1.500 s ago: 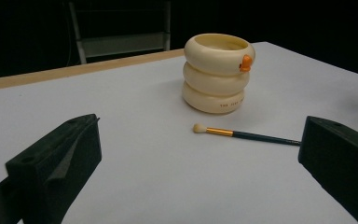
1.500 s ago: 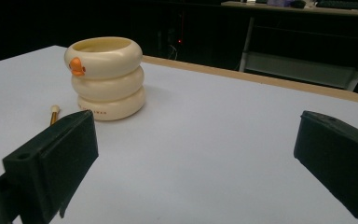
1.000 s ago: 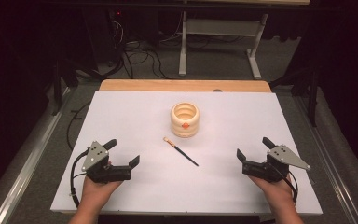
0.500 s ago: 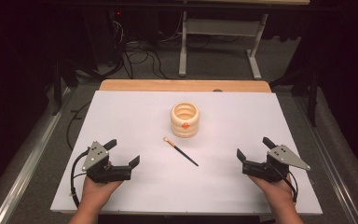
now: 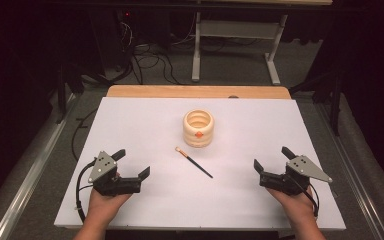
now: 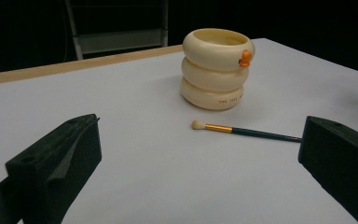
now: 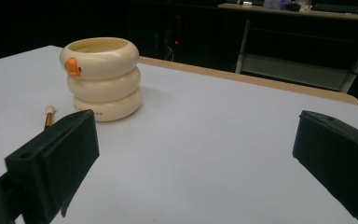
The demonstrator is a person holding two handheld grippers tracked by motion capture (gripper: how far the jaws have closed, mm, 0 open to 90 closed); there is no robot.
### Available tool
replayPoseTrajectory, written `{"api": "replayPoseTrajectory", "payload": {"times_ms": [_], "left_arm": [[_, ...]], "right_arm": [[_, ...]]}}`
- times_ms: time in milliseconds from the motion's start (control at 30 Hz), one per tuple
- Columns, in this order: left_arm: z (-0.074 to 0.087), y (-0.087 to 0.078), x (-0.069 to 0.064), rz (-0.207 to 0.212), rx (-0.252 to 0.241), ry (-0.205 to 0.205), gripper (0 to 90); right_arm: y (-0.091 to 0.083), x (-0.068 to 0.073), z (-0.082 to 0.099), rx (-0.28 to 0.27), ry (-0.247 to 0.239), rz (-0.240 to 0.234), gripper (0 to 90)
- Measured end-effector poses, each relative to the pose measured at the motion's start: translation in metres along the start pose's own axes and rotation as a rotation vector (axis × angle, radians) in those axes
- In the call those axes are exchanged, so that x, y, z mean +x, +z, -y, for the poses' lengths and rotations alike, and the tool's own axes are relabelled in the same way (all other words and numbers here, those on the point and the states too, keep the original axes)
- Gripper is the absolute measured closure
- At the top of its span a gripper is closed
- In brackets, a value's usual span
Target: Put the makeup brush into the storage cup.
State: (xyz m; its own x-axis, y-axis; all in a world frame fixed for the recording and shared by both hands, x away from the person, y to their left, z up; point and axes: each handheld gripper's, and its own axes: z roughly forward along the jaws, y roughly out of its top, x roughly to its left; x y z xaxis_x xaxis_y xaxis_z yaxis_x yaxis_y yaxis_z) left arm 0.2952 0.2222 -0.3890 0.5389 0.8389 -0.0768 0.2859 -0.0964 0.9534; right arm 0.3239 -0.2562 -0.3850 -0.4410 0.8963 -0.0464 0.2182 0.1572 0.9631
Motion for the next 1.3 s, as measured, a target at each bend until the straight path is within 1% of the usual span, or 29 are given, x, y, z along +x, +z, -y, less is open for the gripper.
{"api": "replayPoseTrajectory", "payload": {"times_ms": [67,100,200,233,367,533,600,633,667,733,800,1033,1200,1233,1300], "left_arm": [[0.0000,0.0001,0.0002,0.000,-0.001,-0.002,0.0],[0.0001,0.0002,0.0002,0.001,-0.001,-0.002,0.0],[0.0002,0.0003,0.0004,0.001,0.000,-0.003,0.0],[0.0002,0.0002,0.0004,0.001,-0.001,-0.004,0.0],[0.0002,-0.0001,0.0007,0.001,-0.002,-0.004,0.0],[0.0002,0.0000,0.0009,0.001,-0.003,-0.005,0.0],[0.0003,0.0001,0.0012,0.002,-0.002,-0.006,0.0],[0.0003,0.0001,0.0012,0.002,-0.002,-0.006,0.0],[0.0003,0.0001,0.0012,0.002,-0.002,-0.007,0.0],[0.0002,0.0000,0.0013,0.002,-0.003,-0.007,0.0],[0.0002,-0.0002,0.0014,0.002,-0.003,-0.007,0.0],[0.0002,0.0000,0.0011,0.004,-0.003,-0.005,0.0],[0.0002,-0.0001,0.0013,0.004,-0.003,-0.004,0.0],[0.0002,-0.0001,0.0013,0.004,-0.003,-0.004,0.0],[0.0000,-0.0003,0.0013,0.003,-0.003,-0.004,0.0]], "right_arm": [[-0.0003,-0.0001,-0.0003,-0.007,-0.009,0.004,2.4],[-0.0002,0.0000,-0.0007,-0.009,-0.008,-0.002,2.6],[-0.0005,0.0005,-0.0013,-0.006,-0.012,0.004,2.7],[-0.0005,0.0011,-0.0017,0.002,-0.019,0.006,3.1],[-0.0001,0.0016,-0.0025,0.018,-0.022,0.006,3.1],[0.0006,0.0024,-0.0029,0.049,-0.031,0.012,3.1],[0.0013,0.0028,-0.0027,0.066,-0.036,0.021,3.1],[0.0013,0.0028,-0.0027,0.066,-0.036,0.021,3.1],[0.0020,0.0029,-0.0026,0.078,-0.035,0.019,3.1],[0.0025,0.0029,-0.0024,0.079,-0.037,0.018,3.1],[0.0029,0.0032,-0.0022,0.095,-0.044,0.025,3.1],[0.0044,0.0037,-0.0019,0.119,-0.055,0.029,3.2],[0.0056,0.0044,-0.0014,0.152,-0.055,0.024,3.2],[0.0056,0.0044,-0.0014,0.152,-0.055,0.024,3.2],[0.0059,0.0045,-0.0017,0.165,-0.064,0.031,3.2]]}}
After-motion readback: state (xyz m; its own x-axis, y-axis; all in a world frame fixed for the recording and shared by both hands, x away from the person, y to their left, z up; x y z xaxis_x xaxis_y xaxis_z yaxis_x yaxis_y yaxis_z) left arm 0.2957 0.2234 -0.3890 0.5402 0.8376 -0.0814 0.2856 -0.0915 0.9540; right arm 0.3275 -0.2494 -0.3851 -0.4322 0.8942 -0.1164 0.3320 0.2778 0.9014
